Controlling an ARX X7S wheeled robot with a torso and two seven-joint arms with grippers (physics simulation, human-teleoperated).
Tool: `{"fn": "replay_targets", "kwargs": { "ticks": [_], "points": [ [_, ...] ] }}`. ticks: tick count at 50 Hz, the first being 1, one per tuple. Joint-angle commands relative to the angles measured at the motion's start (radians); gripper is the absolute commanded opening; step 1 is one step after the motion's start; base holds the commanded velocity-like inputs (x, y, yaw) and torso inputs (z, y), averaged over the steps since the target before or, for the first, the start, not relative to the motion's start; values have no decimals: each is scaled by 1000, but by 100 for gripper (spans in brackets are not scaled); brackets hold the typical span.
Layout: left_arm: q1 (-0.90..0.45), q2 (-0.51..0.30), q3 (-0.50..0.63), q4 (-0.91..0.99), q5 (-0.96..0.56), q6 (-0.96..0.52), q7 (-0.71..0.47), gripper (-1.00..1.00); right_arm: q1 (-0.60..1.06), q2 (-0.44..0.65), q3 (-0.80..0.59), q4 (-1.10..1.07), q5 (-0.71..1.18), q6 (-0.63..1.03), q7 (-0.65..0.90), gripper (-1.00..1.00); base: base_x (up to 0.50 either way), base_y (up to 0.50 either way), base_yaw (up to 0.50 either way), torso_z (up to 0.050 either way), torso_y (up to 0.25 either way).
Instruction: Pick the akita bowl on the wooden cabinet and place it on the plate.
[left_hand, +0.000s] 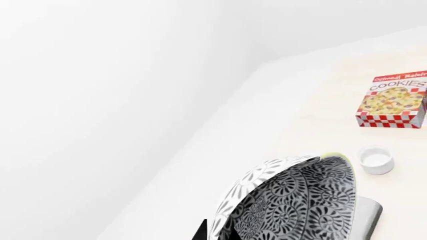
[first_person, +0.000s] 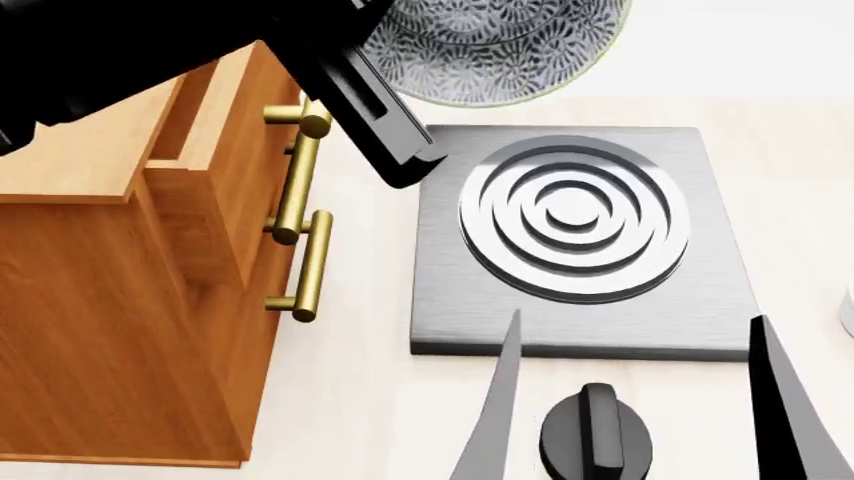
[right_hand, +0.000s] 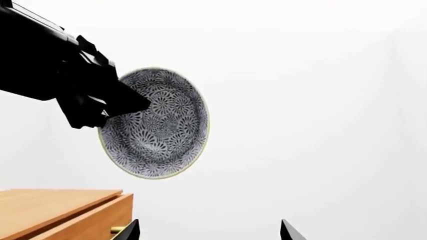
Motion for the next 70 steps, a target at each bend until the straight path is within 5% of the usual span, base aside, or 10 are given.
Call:
{"fn": "replay_targets", "kwargs": {
  "ticks": [1,13,70],
  "points": [
    [19,-13,-11,32,18,8,-1,-100,61,5,-70,0,10,-14,36,100,0,0,0,0,0],
    [47,-42,-17,82,33,28,32,-100,14,4,-42,63,50,-134,-24,100,0,0,0,1,0],
    [172,-93,-13,213,1,67,-20,-100,-26,4,14,42,61,-91,-39,100,0,0,0,0,0]
  ]
}}
